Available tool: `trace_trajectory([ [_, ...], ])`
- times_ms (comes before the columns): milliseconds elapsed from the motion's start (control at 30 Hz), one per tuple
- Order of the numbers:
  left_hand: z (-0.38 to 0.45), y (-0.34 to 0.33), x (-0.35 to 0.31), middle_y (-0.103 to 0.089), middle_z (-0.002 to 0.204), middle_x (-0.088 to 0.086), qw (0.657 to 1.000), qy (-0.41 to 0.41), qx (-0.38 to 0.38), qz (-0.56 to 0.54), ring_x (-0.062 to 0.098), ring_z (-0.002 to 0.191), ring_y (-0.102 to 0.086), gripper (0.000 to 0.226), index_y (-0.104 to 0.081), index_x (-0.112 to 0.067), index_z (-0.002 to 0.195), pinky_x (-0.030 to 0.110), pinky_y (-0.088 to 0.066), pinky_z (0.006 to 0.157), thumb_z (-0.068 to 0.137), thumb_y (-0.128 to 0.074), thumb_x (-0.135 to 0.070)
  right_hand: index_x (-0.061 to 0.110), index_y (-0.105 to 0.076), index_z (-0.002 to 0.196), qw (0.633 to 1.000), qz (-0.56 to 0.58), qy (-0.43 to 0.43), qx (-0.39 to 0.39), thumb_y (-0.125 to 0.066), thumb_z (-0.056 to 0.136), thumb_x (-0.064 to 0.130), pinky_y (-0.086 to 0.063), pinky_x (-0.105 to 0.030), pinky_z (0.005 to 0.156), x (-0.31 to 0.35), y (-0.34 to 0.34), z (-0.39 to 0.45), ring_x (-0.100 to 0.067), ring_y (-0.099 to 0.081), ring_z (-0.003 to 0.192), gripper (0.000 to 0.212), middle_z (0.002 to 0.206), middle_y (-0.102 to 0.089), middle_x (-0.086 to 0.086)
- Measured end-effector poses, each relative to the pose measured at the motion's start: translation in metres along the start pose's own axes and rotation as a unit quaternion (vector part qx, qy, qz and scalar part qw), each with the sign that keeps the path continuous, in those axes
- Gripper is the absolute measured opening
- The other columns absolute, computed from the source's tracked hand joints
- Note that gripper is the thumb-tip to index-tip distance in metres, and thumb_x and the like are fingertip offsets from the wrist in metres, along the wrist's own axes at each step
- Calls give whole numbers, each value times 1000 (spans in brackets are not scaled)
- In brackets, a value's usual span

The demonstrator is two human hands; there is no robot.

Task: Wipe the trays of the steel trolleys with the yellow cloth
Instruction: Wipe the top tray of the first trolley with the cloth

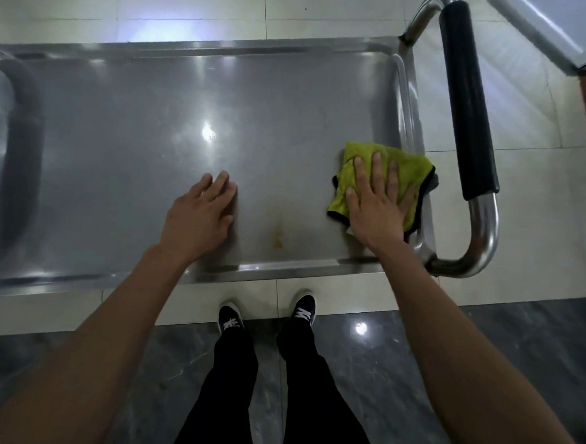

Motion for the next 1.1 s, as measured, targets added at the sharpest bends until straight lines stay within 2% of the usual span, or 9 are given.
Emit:
trace_trajectory([
  [167,-4,-7,11,-5,168,-9,997,15,17,-72,16,155,-4,77,-16,-21,160,48,-31,116,97,-59,-36,38,-1,158,999,-15,33,-11,-16,102,51,7,-65,114,80,-26,-27,-29,4,154,59,168,0,0],
  [267,-6,-9,9,-5,168,-5,996,-2,4,-90,19,155,-2,75,-20,-16,158,49,-29,120,97,-61,-29,37,-1,158,998,-18,57,-6,-15,102,51,10,-65,114,127,-38,-40,-30,5,154,60,168,0,-1],
  [433,-14,-5,13,-9,166,8,996,-34,8,-86,30,152,-15,75,-29,-7,153,48,-33,116,91,-67,-21,36,-2,159,998,-24,63,9,-13,102,51,9,-65,115,165,-45,-52,-29,9,154,60,169,2,-1],
  [567,-36,1,4,-37,149,10,999,3,-17,-45,33,138,-29,45,-55,-8,130,50,-41,93,87,-64,-17,36,-3,159,997,-30,64,21,-18,104,51,6,-66,116,169,-43,-58,-28,9,154,60,168,3,0],
  [667,-53,-9,-8,-25,158,11,999,22,5,-25,33,144,-22,55,-42,-9,144,51,-39,99,94,-57,-29,36,-5,160,993,-45,102,31,-21,105,50,2,-67,117,164,-41,-65,-27,8,154,59,169,3,1],
  [800,-53,-14,-22,-10,163,14,998,58,12,-17,36,150,-8,62,-29,-5,151,54,-33,109,97,-52,-26,35,-5,160,986,-55,152,39,-21,105,48,-2,-66,117,142,-37,-78,-27,7,154,58,169,3,1],
  [867,-54,-16,-31,-11,162,14,997,72,20,-11,38,149,-8,62,-29,-8,150,56,-35,108,95,-54,-23,35,-6,160,986,-53,155,35,-21,105,48,-2,-65,118,130,-37,-90,-27,6,155,58,169,2,1],
  [1000,-56,-16,-42,-22,157,11,998,64,15,5,37,142,-21,61,-38,-13,144,52,-41,97,87,-59,-15,36,-6,160,984,-51,166,34,-20,106,49,-3,-64,118,110,-33,-103,-26,6,155,57,169,1,1],
  [1100,-56,-18,-42,-21,157,12,998,64,23,17,37,141,-22,62,-38,-12,144,53,-43,97,86,-59,-13,38,-6,159,985,-46,159,43,-21,105,49,-3,-64,118,87,-29,-106,-24,6,155,57,168,0,4],
])
Point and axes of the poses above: each hand's wrist, its own z-axis towards the middle knuckle, its own y-axis out of the back of the hand, x = y × z, the point moved 3 cm from there along z, towards the middle knuckle
